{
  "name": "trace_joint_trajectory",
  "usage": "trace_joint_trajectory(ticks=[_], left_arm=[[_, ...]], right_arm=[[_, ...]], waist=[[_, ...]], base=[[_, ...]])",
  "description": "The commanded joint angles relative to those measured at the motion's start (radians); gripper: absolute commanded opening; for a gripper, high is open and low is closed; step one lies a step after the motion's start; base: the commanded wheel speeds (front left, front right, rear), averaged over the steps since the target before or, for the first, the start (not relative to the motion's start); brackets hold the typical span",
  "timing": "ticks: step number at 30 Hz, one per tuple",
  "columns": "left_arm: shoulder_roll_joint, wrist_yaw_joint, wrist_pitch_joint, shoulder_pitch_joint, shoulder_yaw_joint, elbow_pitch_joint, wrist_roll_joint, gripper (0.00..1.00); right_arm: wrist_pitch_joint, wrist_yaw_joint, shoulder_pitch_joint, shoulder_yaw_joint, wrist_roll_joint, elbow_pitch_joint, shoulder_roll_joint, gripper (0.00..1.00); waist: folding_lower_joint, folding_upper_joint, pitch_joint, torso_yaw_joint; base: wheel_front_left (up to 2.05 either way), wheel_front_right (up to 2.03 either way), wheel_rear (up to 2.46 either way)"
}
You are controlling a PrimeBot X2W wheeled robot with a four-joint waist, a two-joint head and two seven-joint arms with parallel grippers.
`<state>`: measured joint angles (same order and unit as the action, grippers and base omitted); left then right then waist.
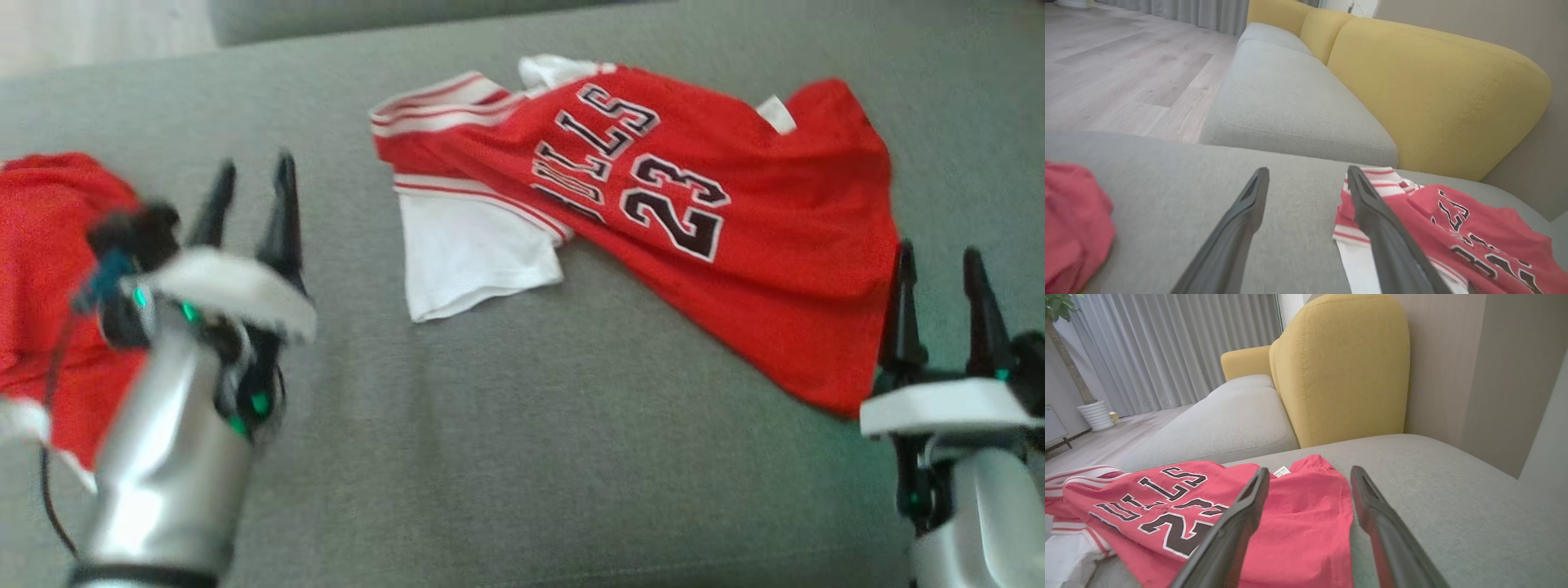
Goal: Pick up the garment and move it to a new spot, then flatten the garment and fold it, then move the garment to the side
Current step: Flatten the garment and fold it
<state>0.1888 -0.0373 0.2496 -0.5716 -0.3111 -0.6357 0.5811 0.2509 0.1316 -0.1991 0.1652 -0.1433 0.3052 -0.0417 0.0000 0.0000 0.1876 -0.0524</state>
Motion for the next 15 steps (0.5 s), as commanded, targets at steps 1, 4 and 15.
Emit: trace_joint_trajectory(ticks=[1,4,15], left_arm=[[0.018,0.005,0.012,0.005,0.041,0.06,-0.011,1.0],[-0.011,0.012,0.012,0.11,0.061,0.138,-0.02,1.0],[-0.086,0.018,0.012,0.289,0.07,0.237,-0.068,1.0]], right_arm=[[0.011,-0.001,0.009,-0.023,0.005,-0.029,-0.009,1.0],[0.011,-0.001,0.027,-0.019,-0.005,-0.028,-0.009,1.0],[0.011,-0.001,0.051,-0.047,-0.009,-0.022,-0.009,1.0]], waist=[[0.0,0.0,-0.045,0.043],[0.0,0.0,-0.071,0.066],[0.0,0.0,-0.097,0.082]], base=[[0.0,0.0,0.0],[0.0,0.0,0.0],[0.0,0.0,0.0]])
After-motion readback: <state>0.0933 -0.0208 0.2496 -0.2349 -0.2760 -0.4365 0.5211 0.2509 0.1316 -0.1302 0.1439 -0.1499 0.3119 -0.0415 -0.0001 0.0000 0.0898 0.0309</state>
